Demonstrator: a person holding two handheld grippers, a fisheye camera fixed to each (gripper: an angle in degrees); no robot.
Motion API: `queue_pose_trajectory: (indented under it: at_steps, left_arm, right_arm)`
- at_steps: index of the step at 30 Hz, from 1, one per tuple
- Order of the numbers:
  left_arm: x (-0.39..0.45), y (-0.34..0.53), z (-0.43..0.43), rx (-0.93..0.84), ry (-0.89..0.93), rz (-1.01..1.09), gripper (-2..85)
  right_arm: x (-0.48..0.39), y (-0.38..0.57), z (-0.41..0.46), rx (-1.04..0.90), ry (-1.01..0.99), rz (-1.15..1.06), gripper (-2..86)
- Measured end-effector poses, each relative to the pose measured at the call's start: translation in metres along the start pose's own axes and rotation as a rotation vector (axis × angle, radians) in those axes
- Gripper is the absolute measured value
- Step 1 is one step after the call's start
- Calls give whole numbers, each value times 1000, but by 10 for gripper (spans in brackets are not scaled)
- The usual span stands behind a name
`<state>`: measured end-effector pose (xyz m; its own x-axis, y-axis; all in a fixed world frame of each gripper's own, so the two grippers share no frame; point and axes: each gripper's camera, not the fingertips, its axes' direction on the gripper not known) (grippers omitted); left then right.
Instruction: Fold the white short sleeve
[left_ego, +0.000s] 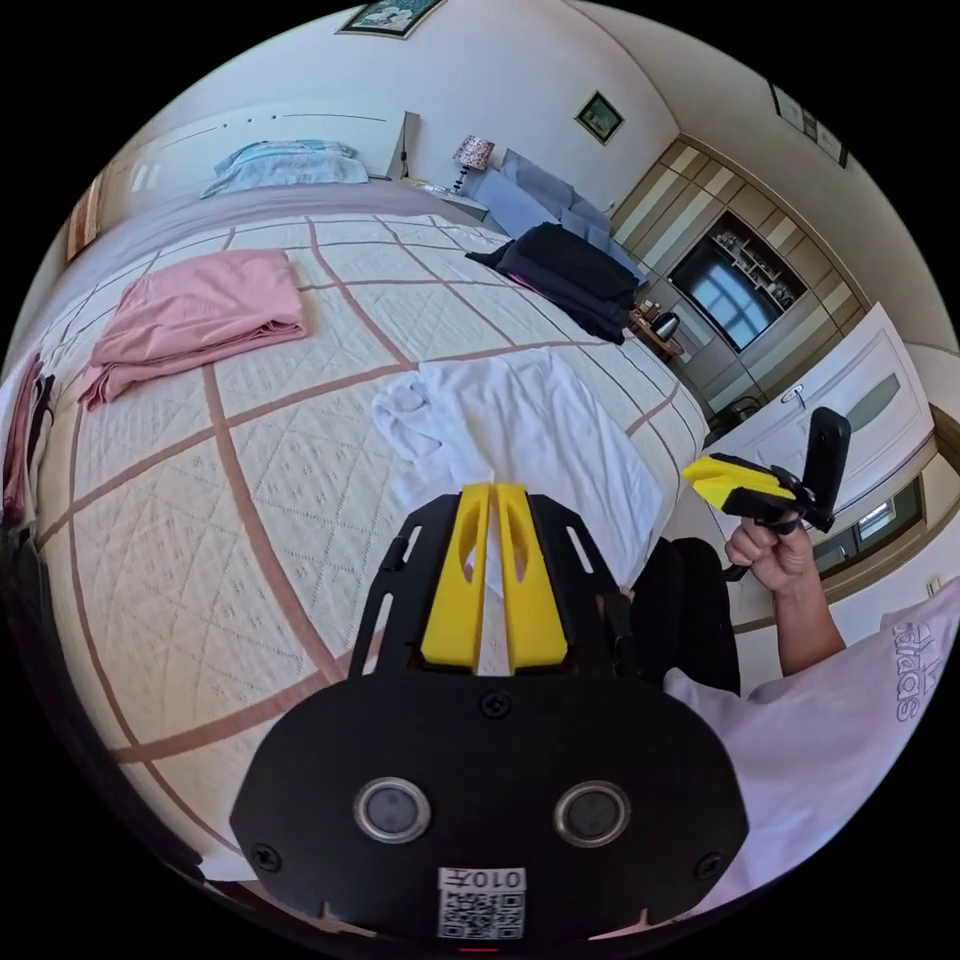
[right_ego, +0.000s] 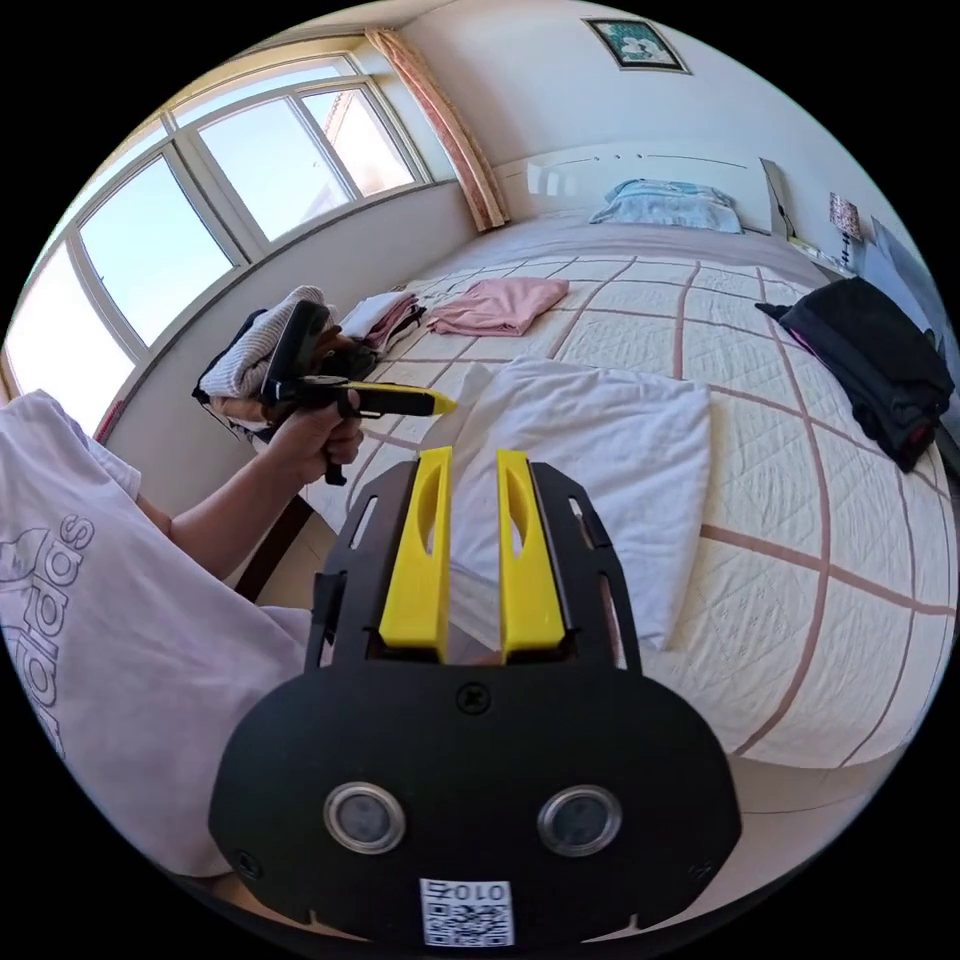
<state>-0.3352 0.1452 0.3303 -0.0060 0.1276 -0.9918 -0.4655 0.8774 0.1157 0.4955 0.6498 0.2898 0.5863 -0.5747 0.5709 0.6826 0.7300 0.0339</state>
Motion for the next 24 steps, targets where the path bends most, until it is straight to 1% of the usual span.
queue_pose_trajectory:
  at_steps: [2, 4, 7, 9, 10, 12, 13, 14, 18, 19, 20, 21, 23, 24]
  left_arm:
    - [-4, -3, -5, 19, 56, -2, 11]
    - [-12, -8, -5, 28, 149, -14, 5]
    - [-15, -13, -2, 25, 184, -17, 2]
    - [-16, -12, -2, 36, 186, -26, 1]
    - [-18, -11, -2, 43, 195, -37, 2]
    - [-20, -10, -2, 54, 217, -53, 3]
    - [-19, -10, -4, 56, 219, -49, 5]
    - [-19, -10, -5, 59, 216, -46, 6]
    - [-21, -11, -18, 71, 215, -46, 27]
    - [-21, -10, -21, 68, 215, -50, 35]
    - [-21, -9, -22, 64, 207, -47, 40]
    - [-16, -8, -24, 52, 173, -35, 46]
    - [-7, -5, -26, 30, 109, -7, 56]
    - [0, -4, -26, 14, 83, 11, 62]
  right_arm:
    - [-23, 2, 11, -10, 37, -103, 98]
    - [-41, 2, 29, -41, 31, -183, 103]
    - [-73, 5, 71, -132, 11, -310, 103]
    - [-90, 11, 97, -192, 49, -382, 99]
    - [-99, 15, 112, -224, 102, -420, 94]
    - [-104, 18, 121, -216, 214, -423, 70]
    - [-103, 15, 115, -186, 262, -394, 61]
    - [-98, 10, 102, -156, 257, -372, 55]
    - [-48, -12, 37, -65, 121, -239, 54]
    - [-21, -16, 6, -17, 142, -166, 54]
    - [12, -16, -29, 50, 204, -60, 54]
    - [30, -14, -48, 88, 235, 7, 55]
    - [108, 15, -118, 234, 377, 359, 63]
    - [123, 25, -130, 264, 413, 407, 68]
